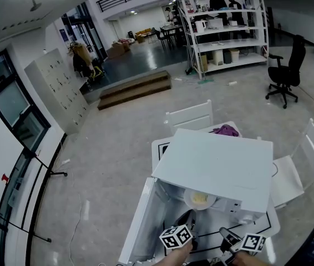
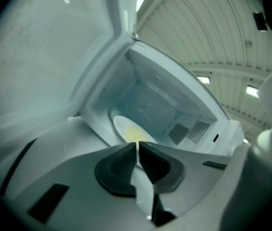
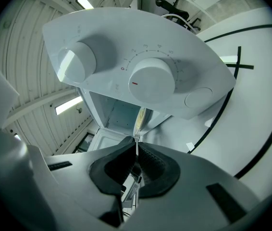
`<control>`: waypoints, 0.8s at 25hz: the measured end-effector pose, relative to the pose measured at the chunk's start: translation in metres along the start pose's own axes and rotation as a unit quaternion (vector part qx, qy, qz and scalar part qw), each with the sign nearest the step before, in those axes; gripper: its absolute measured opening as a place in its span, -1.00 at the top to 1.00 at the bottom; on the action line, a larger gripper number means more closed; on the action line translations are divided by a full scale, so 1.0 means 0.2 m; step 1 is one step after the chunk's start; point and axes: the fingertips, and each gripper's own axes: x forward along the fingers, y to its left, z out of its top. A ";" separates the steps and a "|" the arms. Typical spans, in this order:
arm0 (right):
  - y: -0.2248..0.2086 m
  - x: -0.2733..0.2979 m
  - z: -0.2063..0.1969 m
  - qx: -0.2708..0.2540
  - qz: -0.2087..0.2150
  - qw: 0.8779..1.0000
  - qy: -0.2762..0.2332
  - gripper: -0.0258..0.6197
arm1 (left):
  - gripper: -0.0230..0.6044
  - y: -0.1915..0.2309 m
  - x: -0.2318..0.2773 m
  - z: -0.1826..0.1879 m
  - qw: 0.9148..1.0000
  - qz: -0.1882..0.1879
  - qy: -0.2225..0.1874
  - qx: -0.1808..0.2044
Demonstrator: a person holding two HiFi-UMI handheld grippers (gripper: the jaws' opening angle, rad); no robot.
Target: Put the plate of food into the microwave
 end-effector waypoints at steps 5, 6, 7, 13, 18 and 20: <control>-0.01 0.00 0.01 -0.002 0.003 1.000 -0.003 0.88 | 0.88 -0.04 0.05 -0.01 0.998 -0.001 0.023 0.055; -0.01 0.00 0.01 -0.005 -0.001 1.000 -0.003 0.88 | 0.88 -0.04 0.05 -0.02 0.998 -0.001 0.026 0.058; -0.02 -0.01 0.02 -0.010 -0.008 1.000 -0.003 0.88 | 0.88 -0.04 0.06 -0.02 0.998 0.000 0.028 0.060; 0.01 0.00 0.03 0.003 0.027 1.000 -0.012 0.88 | 0.88 -0.03 0.11 -0.03 0.998 0.002 0.034 0.062; -0.01 0.00 0.03 -0.005 0.014 1.000 -0.010 0.88 | 0.88 -0.01 0.16 -0.03 0.997 0.006 0.041 0.058; 0.02 0.02 0.02 -0.008 0.035 0.999 -0.008 0.88 | 0.88 0.00 0.17 -0.03 0.997 0.008 0.045 0.057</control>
